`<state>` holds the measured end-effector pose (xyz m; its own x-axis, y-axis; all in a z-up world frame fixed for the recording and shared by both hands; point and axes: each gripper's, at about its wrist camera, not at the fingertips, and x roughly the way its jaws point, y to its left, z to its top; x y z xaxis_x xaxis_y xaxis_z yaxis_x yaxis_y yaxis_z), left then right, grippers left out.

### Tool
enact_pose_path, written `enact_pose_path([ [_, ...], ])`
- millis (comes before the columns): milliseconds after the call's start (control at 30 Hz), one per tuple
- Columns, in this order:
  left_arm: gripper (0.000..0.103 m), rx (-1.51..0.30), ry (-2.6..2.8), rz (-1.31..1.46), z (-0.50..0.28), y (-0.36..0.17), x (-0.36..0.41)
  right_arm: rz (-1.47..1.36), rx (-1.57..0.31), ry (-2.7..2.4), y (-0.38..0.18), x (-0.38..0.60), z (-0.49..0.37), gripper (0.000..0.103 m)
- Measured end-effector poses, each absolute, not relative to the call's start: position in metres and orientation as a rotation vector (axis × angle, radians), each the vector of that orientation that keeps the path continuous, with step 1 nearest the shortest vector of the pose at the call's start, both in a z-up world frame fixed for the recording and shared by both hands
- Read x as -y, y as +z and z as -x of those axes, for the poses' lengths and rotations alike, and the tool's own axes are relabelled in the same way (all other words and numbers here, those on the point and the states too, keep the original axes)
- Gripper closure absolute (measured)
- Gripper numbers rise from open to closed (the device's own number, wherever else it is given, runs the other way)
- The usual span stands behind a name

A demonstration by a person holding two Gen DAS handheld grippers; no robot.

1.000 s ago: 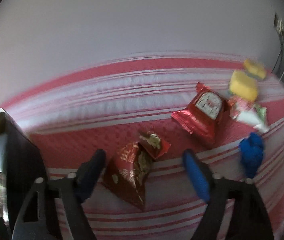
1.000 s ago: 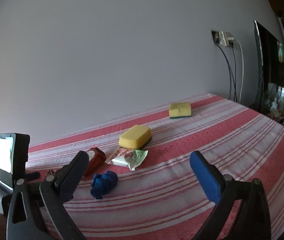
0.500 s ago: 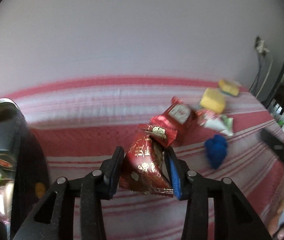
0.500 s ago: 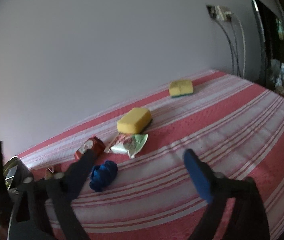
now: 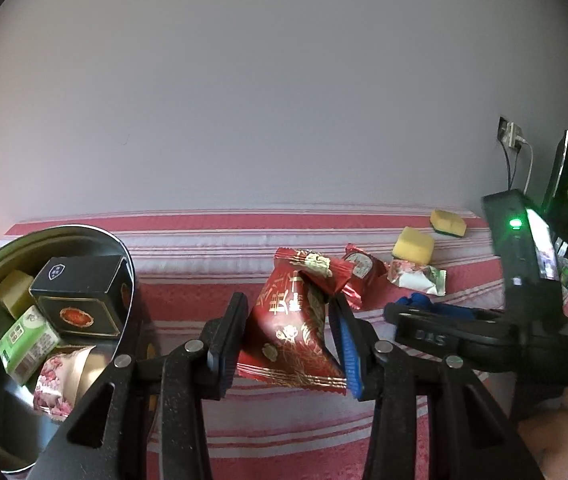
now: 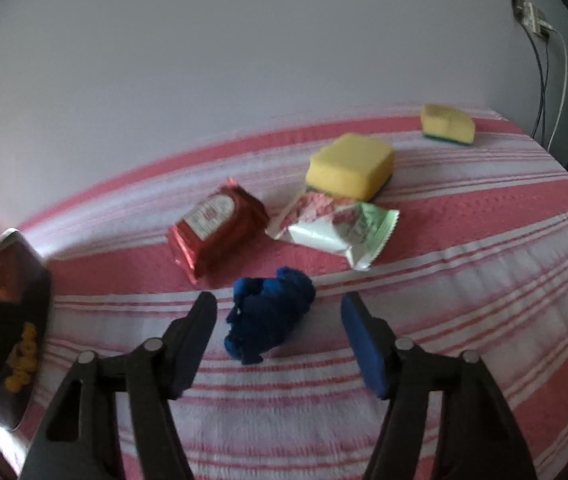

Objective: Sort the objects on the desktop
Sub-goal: 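Grasp the blue knit cloth with the right tool, then carry the red packet and blue cloth over the metal tin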

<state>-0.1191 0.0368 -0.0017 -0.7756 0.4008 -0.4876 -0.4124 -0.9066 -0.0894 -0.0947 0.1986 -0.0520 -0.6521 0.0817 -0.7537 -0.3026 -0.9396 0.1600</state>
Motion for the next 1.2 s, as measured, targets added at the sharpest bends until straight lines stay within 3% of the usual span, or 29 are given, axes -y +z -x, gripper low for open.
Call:
enact_pose_path([
  [133,0.058,-0.040,2.624,0.716,0.116,-0.002,-0.035,1.207,-0.322,2.626,-0.054,-0.192,0.101,0.058],
  [233,0.058,-0.045,2.629,0.728,0.117,-0.004,-0.035,1.193,-0.375,2.672,-0.053,-0.194,0.096,0.063],
  [367,0.058,-0.035,2.642,0.725,0.114,-0.003,-0.031,0.982,-0.462,2.776,-0.039,-0.200,0.066,0.064],
  [700,0.058,-0.038,2.700,0.656,0.099,-0.003,-0.021,0.592,-0.234,2.956,-0.005,-0.153,0.018,0.064],
  [833,0.058,0.009,2.715,0.661,0.099,-0.002,-0.011,0.581,-0.129,2.967,-0.002,-0.138,0.016,0.064],
  [1200,0.058,0.045,2.712,0.660,0.096,-0.003,-0.005,0.539,-0.085,2.992,0.002,-0.120,0.001,0.064],
])
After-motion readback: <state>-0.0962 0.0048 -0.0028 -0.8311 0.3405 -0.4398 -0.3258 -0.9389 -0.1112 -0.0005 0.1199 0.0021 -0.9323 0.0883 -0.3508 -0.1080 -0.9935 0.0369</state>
